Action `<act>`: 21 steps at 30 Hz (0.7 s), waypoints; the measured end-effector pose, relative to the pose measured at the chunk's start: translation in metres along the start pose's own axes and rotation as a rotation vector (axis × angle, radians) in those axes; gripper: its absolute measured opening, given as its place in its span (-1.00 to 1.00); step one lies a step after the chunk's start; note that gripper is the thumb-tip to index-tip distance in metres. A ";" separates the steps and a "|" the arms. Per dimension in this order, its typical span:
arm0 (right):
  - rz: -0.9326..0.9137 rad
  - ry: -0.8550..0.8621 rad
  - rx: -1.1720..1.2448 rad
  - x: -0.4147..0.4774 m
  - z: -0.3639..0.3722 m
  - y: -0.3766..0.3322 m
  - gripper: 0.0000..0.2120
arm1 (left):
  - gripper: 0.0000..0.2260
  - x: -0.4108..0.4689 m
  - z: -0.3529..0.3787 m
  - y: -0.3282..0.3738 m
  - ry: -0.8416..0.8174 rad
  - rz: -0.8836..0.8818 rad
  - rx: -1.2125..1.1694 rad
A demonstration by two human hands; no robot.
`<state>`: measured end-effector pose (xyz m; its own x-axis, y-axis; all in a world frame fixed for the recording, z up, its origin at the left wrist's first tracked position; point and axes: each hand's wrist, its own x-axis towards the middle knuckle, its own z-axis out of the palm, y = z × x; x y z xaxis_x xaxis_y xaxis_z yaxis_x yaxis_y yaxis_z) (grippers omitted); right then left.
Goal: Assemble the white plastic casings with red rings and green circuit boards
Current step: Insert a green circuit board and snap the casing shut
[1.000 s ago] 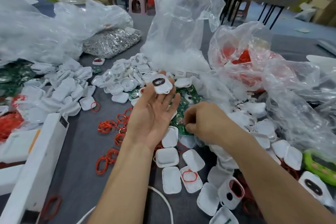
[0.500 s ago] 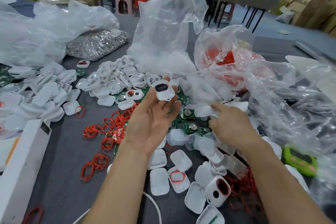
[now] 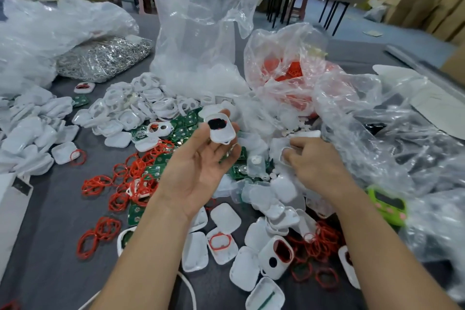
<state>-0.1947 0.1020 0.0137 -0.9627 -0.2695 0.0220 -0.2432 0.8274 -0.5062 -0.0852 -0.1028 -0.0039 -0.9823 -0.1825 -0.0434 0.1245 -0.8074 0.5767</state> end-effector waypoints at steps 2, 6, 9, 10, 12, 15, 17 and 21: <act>-0.020 0.078 0.046 0.001 -0.001 0.005 -0.88 | -0.67 0.000 0.000 -0.002 0.005 -0.007 0.010; 0.052 0.084 0.263 0.005 -0.012 0.009 -0.88 | -0.69 0.000 0.000 -0.004 0.010 -0.004 0.035; 0.069 0.109 0.333 0.006 -0.017 0.008 -0.81 | -0.69 -0.001 0.001 -0.004 0.024 -0.005 0.046; 0.053 0.141 0.310 0.006 -0.019 0.007 -0.89 | -0.68 -0.001 0.001 -0.005 0.029 -0.007 0.049; 0.041 0.204 0.286 0.004 -0.023 0.005 -0.98 | -0.68 -0.001 0.002 -0.005 0.035 -0.009 0.061; 0.030 0.249 0.160 0.000 -0.036 0.004 -0.85 | -0.68 -0.002 0.004 -0.006 0.042 -0.015 0.086; 0.017 0.155 0.064 -0.007 -0.047 0.005 -0.77 | -0.68 -0.003 0.005 -0.006 0.045 -0.024 0.081; -0.009 -0.085 -0.097 -0.025 -0.063 0.002 -0.80 | -0.68 -0.004 0.006 -0.006 0.039 -0.021 0.050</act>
<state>-0.1786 0.1412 0.0668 -0.9479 -0.3148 -0.0489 -0.2663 0.8672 -0.4208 -0.0832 -0.0937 -0.0020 -0.9783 -0.1879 -0.0869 0.0956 -0.7822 0.6157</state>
